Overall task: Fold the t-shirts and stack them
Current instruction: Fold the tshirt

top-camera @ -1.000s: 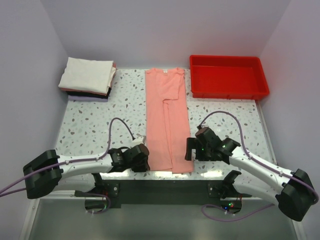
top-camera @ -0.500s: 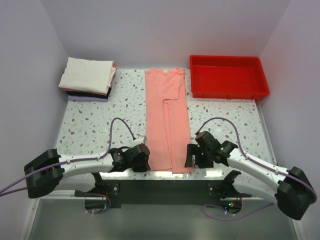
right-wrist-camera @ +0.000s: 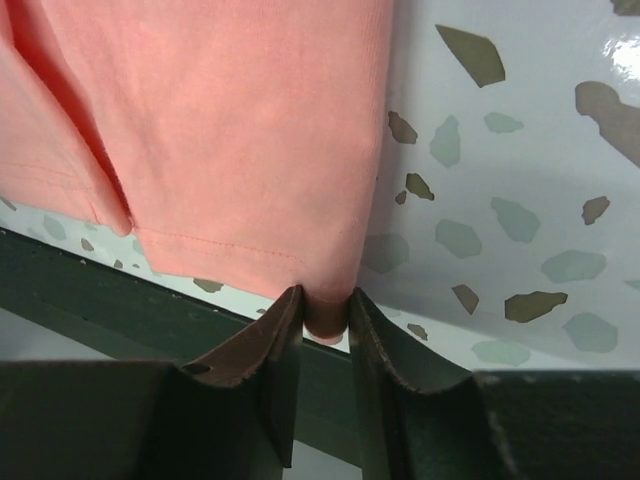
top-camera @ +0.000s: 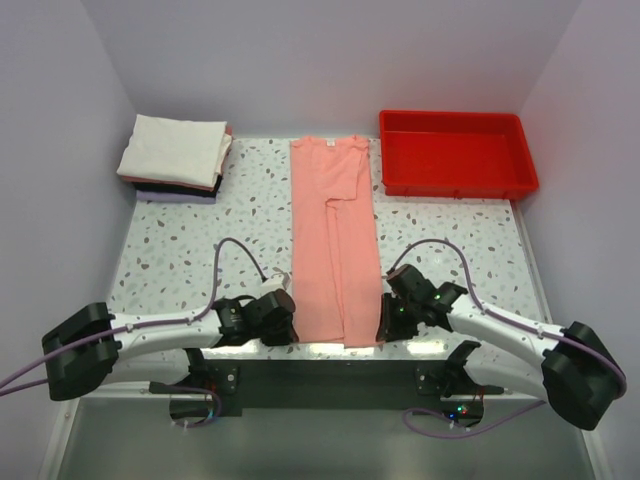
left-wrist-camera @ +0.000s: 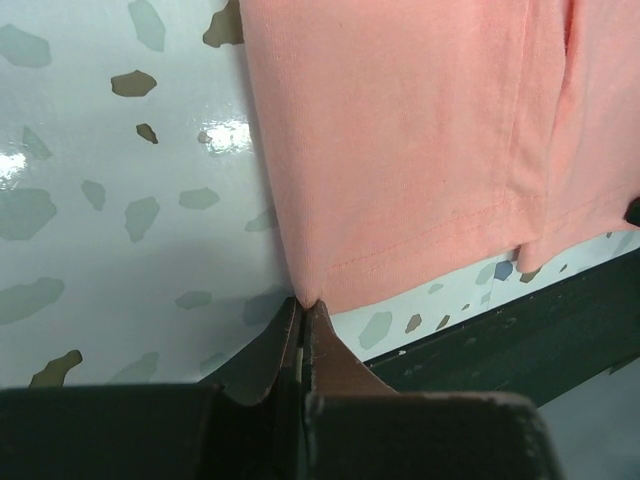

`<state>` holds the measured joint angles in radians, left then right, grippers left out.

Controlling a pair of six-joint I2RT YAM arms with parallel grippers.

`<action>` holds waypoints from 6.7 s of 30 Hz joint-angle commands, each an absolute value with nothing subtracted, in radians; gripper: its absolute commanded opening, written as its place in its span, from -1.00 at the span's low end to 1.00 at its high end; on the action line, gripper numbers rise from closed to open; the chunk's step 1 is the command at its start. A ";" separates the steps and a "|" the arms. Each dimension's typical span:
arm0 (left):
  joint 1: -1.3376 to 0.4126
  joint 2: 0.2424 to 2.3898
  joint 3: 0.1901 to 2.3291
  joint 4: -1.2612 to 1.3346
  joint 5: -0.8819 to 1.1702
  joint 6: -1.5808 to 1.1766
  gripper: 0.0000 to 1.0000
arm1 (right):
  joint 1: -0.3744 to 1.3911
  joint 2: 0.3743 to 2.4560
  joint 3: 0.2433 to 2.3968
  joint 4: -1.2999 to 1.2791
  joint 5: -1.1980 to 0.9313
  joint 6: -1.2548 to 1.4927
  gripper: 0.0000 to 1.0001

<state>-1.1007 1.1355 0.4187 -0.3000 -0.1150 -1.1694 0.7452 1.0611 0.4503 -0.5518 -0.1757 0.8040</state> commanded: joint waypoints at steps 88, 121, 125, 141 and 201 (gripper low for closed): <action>-0.433 1.766 1.167 -0.100 0.049 -0.650 -1.00 | 0.402 1.810 1.333 -0.342 0.003 0.491 -0.87; -0.411 1.482 0.964 -0.089 0.132 -0.683 1.00 | 0.374 1.620 1.198 -0.373 -0.149 0.508 0.98; -0.429 1.395 0.853 -0.081 0.133 -0.704 1.00 | 0.377 1.539 1.085 -0.373 -0.179 0.531 0.98; -0.449 1.370 0.606 -0.015 0.189 -0.761 0.78 | 0.374 1.384 0.825 -0.371 -0.143 0.604 0.98; -0.497 1.477 0.531 0.061 0.104 -0.775 -1.00 | 0.377 1.591 0.762 -0.176 -0.181 0.604 -0.57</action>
<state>-0.4923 1.4914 0.5587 0.0967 0.1429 -0.7753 0.3767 1.5776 0.7784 -0.2150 -0.1944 0.5903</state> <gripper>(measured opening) 0.019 0.269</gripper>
